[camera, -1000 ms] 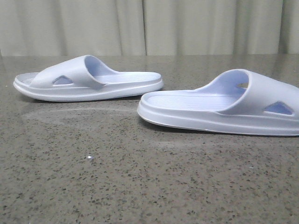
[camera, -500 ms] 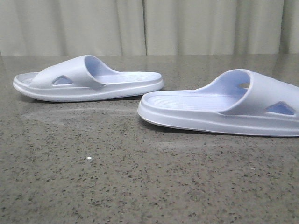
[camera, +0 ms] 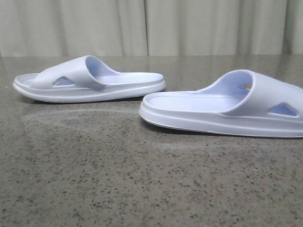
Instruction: Insert blue slippers together front up
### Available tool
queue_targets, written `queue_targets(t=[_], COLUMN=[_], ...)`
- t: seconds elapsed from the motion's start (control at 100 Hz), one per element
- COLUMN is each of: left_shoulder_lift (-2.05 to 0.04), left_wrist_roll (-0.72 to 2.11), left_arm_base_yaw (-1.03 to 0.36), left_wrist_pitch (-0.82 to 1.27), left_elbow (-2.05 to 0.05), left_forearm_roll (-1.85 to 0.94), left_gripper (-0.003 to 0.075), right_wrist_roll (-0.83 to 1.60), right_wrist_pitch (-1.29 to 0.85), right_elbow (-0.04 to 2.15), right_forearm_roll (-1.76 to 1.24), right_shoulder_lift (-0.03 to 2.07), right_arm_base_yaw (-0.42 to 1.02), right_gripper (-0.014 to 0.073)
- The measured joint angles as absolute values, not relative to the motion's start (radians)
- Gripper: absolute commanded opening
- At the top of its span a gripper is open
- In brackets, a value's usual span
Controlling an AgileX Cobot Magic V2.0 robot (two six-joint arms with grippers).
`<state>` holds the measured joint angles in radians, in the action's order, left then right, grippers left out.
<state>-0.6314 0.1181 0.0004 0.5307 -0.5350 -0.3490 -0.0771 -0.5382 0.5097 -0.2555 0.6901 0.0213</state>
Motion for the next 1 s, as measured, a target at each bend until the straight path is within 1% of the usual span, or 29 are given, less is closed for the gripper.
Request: queue_targets(t=[0.06, 0.1, 0.17, 0.22, 0.26, 0.45, 0.54, 0.83, 0.96, 1.0], left_shoulder_lift=[-0.645, -0.650, -0.658, -0.665, -0.673, -0.720, -0.743, -0.784, -0.790, -0.792], left_wrist_roll=[0.147, 0.175, 0.224, 0.259, 0.286, 0.380, 0.419, 0.534, 0.556, 0.561], left_arm_base_yaw=[0.000, 0.000, 0.000, 0.000, 0.000, 0.000, 0.000, 0.000, 0.000, 0.000], left_wrist_pitch=[0.539, 0.540, 0.541, 0.541, 0.541, 0.541, 0.543, 0.557, 0.567, 0.569], left_elbow=[-0.540, -0.542, -0.544, -0.544, -0.544, -0.544, -0.544, -0.544, -0.546, -0.546], left_forearm_roll=[-0.372, -0.396, -0.448, -0.485, -0.510, -0.623, -0.667, -0.799, -0.821, -0.825], left_gripper=[0.0025, 0.0043, 0.0078, 0.0102, 0.0123, 0.0221, 0.0249, 0.0255, 0.0291, 0.0291], right_wrist_roll=[-0.066, -0.058, -0.053, -0.049, -0.049, -0.036, -0.031, 0.034, 0.092, 0.102], right_wrist_pitch=[-0.547, -0.552, -0.559, -0.561, -0.563, -0.568, -0.582, -0.595, -0.597, -0.597], right_elbow=[0.523, 0.527, 0.527, 0.528, 0.528, 0.529, 0.544, 0.630, 0.643, 0.643], right_forearm_roll=[-0.255, -0.255, -0.255, -0.255, -0.255, -0.255, -0.255, -0.284, -0.332, -0.340], right_shoulder_lift=[0.697, 0.698, 0.698, 0.698, 0.702, 0.742, 0.775, 0.903, 0.965, 0.983], right_arm_base_yaw=[0.021, 0.021, 0.021, 0.021, 0.021, 0.021, 0.021, 0.021, 0.020, 0.017], right_gripper=[0.0024, 0.0072, 0.0185, 0.0242, 0.0267, 0.0268, 0.0268, 0.0268, 0.0268, 0.0268])
